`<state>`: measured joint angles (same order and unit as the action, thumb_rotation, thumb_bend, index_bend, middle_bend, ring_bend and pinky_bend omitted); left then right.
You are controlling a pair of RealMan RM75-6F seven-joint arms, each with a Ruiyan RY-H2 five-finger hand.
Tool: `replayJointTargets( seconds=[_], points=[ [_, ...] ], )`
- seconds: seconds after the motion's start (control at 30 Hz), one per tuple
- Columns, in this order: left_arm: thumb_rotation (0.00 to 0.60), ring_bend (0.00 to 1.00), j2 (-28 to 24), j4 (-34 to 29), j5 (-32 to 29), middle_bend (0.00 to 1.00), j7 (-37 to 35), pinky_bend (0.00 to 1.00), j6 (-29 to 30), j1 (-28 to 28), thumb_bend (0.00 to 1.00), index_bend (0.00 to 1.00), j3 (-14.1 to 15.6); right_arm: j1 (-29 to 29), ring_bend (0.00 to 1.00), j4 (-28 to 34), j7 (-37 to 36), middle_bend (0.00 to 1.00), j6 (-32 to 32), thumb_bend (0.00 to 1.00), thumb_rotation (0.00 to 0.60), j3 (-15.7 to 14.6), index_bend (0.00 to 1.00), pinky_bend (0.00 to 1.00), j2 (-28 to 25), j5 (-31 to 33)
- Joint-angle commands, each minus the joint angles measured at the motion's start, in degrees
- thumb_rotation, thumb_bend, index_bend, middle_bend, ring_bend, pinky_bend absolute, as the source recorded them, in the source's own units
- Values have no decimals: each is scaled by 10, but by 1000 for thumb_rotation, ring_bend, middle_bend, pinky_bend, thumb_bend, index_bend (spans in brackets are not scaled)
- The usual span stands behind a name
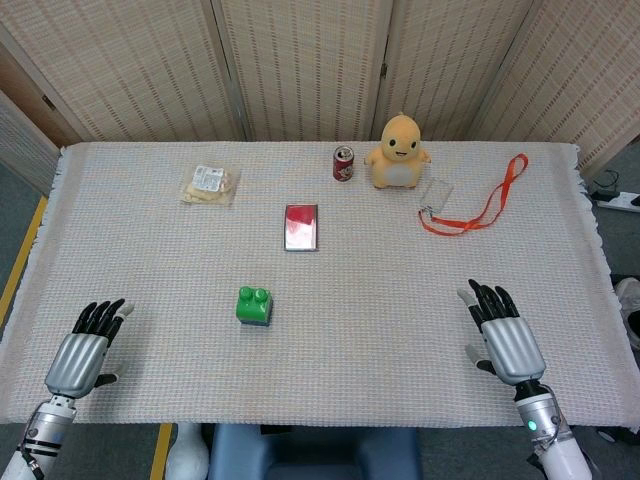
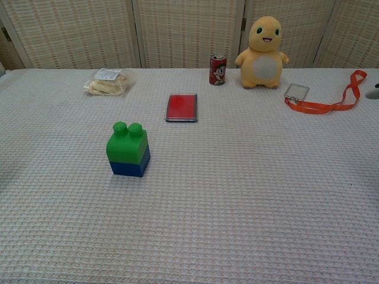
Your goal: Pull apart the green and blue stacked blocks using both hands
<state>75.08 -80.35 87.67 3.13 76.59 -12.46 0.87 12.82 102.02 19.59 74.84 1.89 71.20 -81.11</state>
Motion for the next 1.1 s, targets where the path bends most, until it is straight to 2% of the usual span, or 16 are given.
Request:
replayJointTargets(
  seconds=[0.03, 0.43, 0.77, 0.87, 0.97, 1.1],
  points=[
    [600, 16, 0, 1, -1, 73, -1, 0, -2, 0, 294, 105, 0, 0, 0, 0, 1, 0, 0, 362, 600, 0, 0, 0, 1, 1],
    [600, 15, 3, 3, 9, 74, -15, 0, -13, -10, 294, 106, 4, -11, 0, 4, -8, 0, 20, 362, 600, -3, 0, 0, -9, -13],
    [600, 15, 12, 3, 51, 80, -104, 0, -19, -35, 291, 104, 11, -17, 0, 7, -16, 0, 33, 362, 600, -8, 0, 0, -11, -35],
    [600, 14, 25, 4, 55, 93, -155, 0, -34, -59, 287, 56, -3, -16, 0, 5, -16, 0, 28, 362, 600, -8, 0, 0, -10, -35],
    [600, 3, 45, -3, 27, 95, -201, 0, -53, -79, 287, 8, -30, -13, 0, 5, -18, 0, 21, 361, 600, -9, 0, 0, -12, -33],
    [600, 0, 54, -19, -3, 104, -223, 0, -88, -98, 287, 0, -48, -11, 0, 6, -21, 0, 16, 362, 600, -7, 0, 0, -14, -30]
  ],
)
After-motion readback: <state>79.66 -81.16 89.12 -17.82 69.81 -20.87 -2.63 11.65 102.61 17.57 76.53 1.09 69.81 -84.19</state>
